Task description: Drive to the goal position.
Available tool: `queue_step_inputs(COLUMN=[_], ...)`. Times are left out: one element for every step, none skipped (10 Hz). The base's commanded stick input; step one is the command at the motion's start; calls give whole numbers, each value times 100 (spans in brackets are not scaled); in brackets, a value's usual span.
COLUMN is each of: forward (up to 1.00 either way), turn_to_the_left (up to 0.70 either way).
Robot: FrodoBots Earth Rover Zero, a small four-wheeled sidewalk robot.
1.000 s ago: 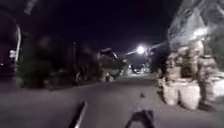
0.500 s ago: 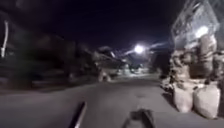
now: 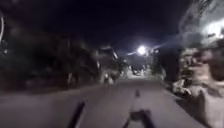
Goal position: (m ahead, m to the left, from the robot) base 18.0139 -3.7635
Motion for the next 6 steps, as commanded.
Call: queue_step_inputs(forward=[100,100,100,100,100,100], turn_to_the_left=[1,-27,-39,-39,-39,-39])
